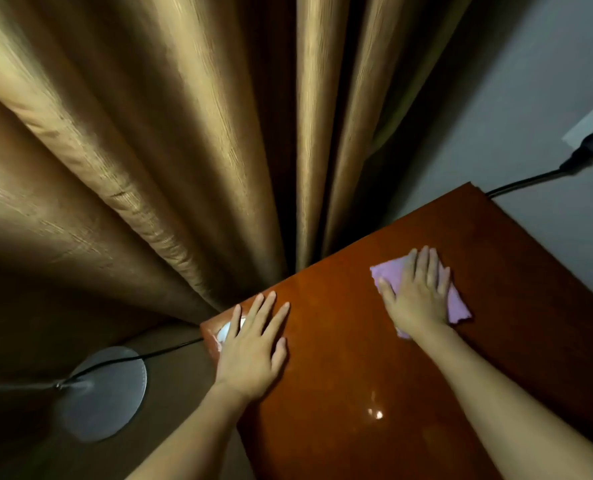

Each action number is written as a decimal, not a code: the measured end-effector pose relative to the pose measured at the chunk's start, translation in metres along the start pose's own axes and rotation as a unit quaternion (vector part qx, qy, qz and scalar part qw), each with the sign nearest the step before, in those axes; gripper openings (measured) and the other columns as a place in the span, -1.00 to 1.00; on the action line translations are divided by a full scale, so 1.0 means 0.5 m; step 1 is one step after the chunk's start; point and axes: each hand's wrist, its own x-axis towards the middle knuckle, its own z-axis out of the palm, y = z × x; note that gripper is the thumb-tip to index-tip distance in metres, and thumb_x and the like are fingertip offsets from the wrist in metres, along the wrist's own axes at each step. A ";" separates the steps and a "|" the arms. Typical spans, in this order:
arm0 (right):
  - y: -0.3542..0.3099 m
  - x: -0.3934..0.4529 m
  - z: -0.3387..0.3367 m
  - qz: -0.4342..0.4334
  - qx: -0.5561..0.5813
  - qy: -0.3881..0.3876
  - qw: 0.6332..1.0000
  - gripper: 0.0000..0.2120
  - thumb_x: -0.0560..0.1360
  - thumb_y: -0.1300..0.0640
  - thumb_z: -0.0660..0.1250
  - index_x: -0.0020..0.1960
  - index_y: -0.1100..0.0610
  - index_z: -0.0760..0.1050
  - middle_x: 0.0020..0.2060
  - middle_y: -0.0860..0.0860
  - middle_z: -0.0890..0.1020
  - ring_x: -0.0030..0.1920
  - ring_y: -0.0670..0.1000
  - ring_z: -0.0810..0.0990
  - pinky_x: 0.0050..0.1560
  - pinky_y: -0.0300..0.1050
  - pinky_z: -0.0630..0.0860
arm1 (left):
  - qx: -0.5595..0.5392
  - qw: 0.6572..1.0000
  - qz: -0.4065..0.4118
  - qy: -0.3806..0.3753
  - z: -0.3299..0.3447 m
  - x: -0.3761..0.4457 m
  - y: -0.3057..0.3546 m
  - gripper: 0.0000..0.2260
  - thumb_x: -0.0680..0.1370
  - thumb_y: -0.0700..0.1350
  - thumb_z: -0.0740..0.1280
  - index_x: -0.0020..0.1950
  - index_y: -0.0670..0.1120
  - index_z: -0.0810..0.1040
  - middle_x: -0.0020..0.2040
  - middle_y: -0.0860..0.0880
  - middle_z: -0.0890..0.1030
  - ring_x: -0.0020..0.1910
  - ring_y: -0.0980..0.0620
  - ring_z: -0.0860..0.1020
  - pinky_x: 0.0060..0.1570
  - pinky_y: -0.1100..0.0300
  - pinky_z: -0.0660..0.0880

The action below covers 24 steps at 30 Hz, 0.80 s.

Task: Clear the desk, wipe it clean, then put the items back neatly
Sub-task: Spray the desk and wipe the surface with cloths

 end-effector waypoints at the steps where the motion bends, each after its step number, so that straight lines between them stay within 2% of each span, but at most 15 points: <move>1: -0.039 0.005 -0.009 0.030 0.020 -0.003 0.999 -0.24 0.58 -0.24 -0.11 0.53 0.31 -0.15 0.52 0.26 -0.06 0.53 0.18 -0.16 0.49 0.20 -0.13 | 0.001 1.000 -0.004 0.006 0.002 -0.002 0.000 -0.53 0.60 0.20 -0.12 0.52 0.17 0.00 0.53 0.09 -0.03 0.53 0.09 -0.09 0.46 0.08 -0.30; 3: -0.115 0.007 -0.005 0.006 0.044 0.014 0.999 -0.23 0.58 -0.24 -0.09 0.53 0.30 -0.19 0.52 0.25 -0.11 0.53 0.18 -0.21 0.49 0.20 -0.24 | 0.002 1.000 -0.004 0.012 0.002 -0.002 0.006 -0.52 0.60 0.17 -0.06 0.52 0.13 0.06 0.53 0.07 0.03 0.53 0.07 -0.05 0.46 0.07 -0.28; 5: -0.168 -0.024 0.015 -0.086 0.036 0.029 0.995 -0.21 0.55 -0.27 -0.15 0.53 0.29 -0.14 0.52 0.25 -0.05 0.53 0.20 -0.17 0.45 0.17 -0.30 | 0.004 1.000 -0.002 0.017 -0.001 -0.003 0.009 -0.52 0.60 0.14 -0.01 0.52 0.09 0.16 0.52 0.03 0.13 0.51 0.05 0.03 0.46 0.06 -0.22; 8: -0.148 -0.094 0.043 -0.209 0.013 0.043 0.977 -0.21 0.51 -0.27 -0.11 0.47 0.32 0.18 0.46 0.25 0.23 0.50 0.21 0.12 0.44 0.17 -0.03 | -0.006 1.000 -0.006 0.026 -0.001 -0.011 0.007 -0.52 0.59 0.13 -0.02 0.51 0.07 0.19 0.52 0.02 0.15 0.51 0.08 0.02 0.45 0.11 -0.28; 10: -0.085 -0.116 0.052 -0.235 -0.007 0.014 0.972 -0.25 0.56 -0.26 -0.11 0.45 0.32 0.24 0.43 0.23 0.31 0.49 0.18 0.17 0.41 0.13 0.00 | -0.014 0.999 -0.015 0.026 -0.002 -0.016 0.008 -0.50 0.59 0.15 -0.07 0.52 0.09 0.14 0.53 0.04 0.10 0.51 0.10 -0.05 0.45 0.14 -0.33; 13: 0.012 -0.113 0.052 -0.163 -0.010 0.021 0.986 -0.23 0.58 -0.25 -0.25 0.44 0.33 0.24 0.41 0.25 0.33 0.47 0.16 0.20 0.42 0.09 -0.04 | -0.030 0.999 -0.025 0.029 -0.001 -0.021 0.012 -0.49 0.57 0.19 -0.16 0.52 0.13 0.04 0.52 0.11 -0.03 0.50 0.14 -0.14 0.44 0.10 -0.34; 15: 0.033 -0.095 0.043 -0.096 -0.005 0.033 0.995 -0.23 0.57 -0.25 -0.22 0.46 0.34 0.20 0.44 0.27 0.28 0.48 0.19 0.20 0.42 0.10 -0.03 | -0.033 0.998 -0.028 0.034 -0.001 -0.021 0.016 -0.49 0.58 0.17 -0.15 0.53 0.12 0.05 0.52 0.10 -0.03 0.50 0.14 -0.15 0.45 0.06 -0.30; 19: -0.064 -0.029 0.005 0.062 0.042 0.009 0.997 -0.26 0.59 -0.20 -0.06 0.53 0.31 -0.14 0.53 0.24 -0.06 0.53 0.17 -0.16 0.49 0.20 -0.15 | -0.034 0.998 -0.031 0.050 -0.006 -0.023 0.024 -0.51 0.59 0.13 -0.09 0.53 0.09 0.12 0.54 0.05 0.07 0.50 0.13 -0.11 0.45 0.03 -0.24; 21: -0.143 -0.011 0.005 0.033 0.056 0.018 0.998 -0.24 0.59 -0.21 -0.04 0.53 0.31 -0.18 0.53 0.25 -0.09 0.53 0.18 -0.20 0.48 0.20 -0.20 | -0.037 0.998 -0.028 0.044 -0.006 -0.024 0.021 -0.52 0.60 0.12 -0.08 0.53 0.11 0.09 0.54 0.09 0.02 0.49 0.15 -0.15 0.44 0.07 -0.30; 24: -0.230 -0.049 0.029 -0.102 0.037 0.048 0.993 -0.24 0.57 -0.22 -0.07 0.53 0.30 -0.10 0.52 0.24 -0.01 0.53 0.20 -0.13 0.47 0.18 -0.20 | -0.039 0.998 -0.022 0.036 -0.001 -0.024 0.012 -0.50 0.58 0.13 -0.08 0.53 0.09 0.11 0.55 0.07 0.04 0.49 0.17 -0.15 0.43 0.09 -0.34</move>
